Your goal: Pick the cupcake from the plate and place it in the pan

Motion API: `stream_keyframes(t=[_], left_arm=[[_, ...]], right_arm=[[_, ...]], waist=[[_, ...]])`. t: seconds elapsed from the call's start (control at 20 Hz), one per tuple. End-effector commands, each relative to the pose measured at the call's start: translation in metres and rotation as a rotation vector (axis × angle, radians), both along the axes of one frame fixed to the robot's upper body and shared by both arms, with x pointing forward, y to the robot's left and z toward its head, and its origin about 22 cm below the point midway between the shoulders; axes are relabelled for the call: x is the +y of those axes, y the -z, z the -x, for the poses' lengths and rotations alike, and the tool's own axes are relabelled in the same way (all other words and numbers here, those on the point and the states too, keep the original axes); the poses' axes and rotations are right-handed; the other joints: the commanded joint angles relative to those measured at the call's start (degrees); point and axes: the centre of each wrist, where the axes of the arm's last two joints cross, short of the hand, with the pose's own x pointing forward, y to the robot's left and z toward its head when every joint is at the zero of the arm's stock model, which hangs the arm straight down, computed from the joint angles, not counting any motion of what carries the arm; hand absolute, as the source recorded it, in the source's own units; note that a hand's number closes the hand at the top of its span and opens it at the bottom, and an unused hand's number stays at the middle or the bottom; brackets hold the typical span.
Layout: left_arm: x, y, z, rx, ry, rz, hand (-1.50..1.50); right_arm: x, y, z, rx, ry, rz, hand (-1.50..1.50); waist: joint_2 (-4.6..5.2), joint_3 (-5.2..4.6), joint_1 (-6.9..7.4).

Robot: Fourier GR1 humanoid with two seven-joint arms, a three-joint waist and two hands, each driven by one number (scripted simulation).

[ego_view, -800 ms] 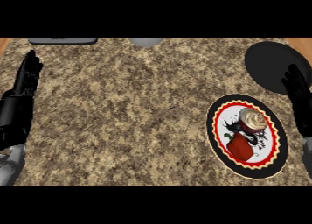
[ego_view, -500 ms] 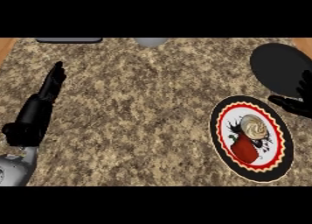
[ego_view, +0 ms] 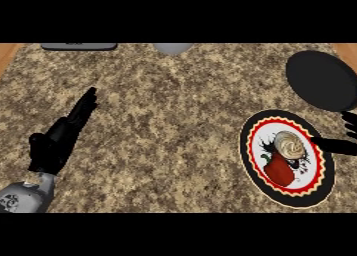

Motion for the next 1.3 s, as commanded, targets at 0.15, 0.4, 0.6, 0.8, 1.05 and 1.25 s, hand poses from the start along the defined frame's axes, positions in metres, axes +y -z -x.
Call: stream_keyframes(t=[0.15,0.4,0.6,0.8,1.05,1.25], left_arm=[[-0.002,-0.006,-0.014,0.022,0.001,0.001,0.00],[-0.005,0.005,-0.002,0.040,0.039,-0.004,0.00],[-0.009,-0.004,-0.018,0.021,0.040,0.009,0.00],[-0.015,0.000,-0.016,0.028,0.067,0.019,0.00],[-0.020,0.008,-0.004,0.038,0.066,0.006,0.00],[-0.018,-0.012,-0.011,0.028,0.054,0.009,0.00]], right_arm=[[0.015,-0.027,-0.010,0.296,-0.150,0.051,-1.50],[0.008,-0.088,-0.046,0.519,-0.216,0.097,-1.50],[0.031,-0.107,-0.073,0.738,-0.334,0.058,-1.50],[0.034,-0.085,-0.086,0.911,-0.420,-0.052,-1.50],[0.066,-0.087,-0.113,1.003,-0.459,-0.098,-1.50],[0.068,-0.087,-0.121,1.041,-0.432,-0.062,-1.50]], waist=[[-0.34,0.03,-0.28],[-0.14,0.01,1.36],[0.26,-0.04,2.57],[0.40,0.07,2.56],[0.05,0.04,2.64],[-0.17,0.09,1.59]])
